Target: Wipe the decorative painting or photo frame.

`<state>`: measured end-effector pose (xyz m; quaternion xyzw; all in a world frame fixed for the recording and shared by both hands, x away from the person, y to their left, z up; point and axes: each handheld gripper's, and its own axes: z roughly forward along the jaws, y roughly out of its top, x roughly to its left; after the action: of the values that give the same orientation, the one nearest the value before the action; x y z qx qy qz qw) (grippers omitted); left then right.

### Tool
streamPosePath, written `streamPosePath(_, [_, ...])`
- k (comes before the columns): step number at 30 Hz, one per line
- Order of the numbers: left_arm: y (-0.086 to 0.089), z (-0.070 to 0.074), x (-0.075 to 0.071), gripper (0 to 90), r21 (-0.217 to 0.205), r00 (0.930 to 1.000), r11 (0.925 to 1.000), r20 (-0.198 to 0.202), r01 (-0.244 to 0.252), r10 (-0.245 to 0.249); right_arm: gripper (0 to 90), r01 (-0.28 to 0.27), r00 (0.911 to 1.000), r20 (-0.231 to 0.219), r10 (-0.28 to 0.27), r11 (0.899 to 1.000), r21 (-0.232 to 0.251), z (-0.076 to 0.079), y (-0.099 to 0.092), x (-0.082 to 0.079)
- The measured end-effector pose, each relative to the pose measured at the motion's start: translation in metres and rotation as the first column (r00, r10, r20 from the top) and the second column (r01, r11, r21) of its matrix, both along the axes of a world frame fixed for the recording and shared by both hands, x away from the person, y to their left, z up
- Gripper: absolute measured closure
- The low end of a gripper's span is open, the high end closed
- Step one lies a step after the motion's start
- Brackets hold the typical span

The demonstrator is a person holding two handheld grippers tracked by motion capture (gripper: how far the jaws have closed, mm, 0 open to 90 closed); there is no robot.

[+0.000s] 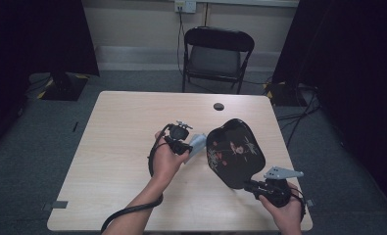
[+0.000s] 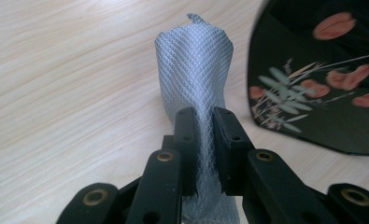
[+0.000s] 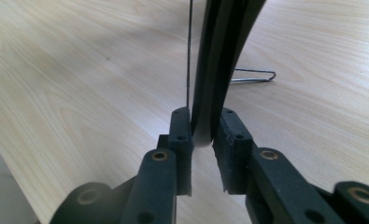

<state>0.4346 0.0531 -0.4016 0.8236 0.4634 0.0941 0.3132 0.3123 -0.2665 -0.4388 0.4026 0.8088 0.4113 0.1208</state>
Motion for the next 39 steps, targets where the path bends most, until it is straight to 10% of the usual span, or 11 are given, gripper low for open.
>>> streamPosePath(19, [0.032, -0.027, 0.002, 79.4, 0.037, 0.9972, 0.9974, -0.04, -0.062, 0.063, 49.1, 0.015, 0.9998, -0.009, -0.016, 1.0, -0.015, -0.004, -0.001, 0.001])
streamPosePath(39, [0.049, -0.037, -0.004, 44.8, -0.019, 0.9966, 0.9991, -0.075, -0.037, 0.036, 37.9, 0.02, 0.9997, -0.011, -0.02, 1.0, -0.019, -0.008, -0.007, 0.002])
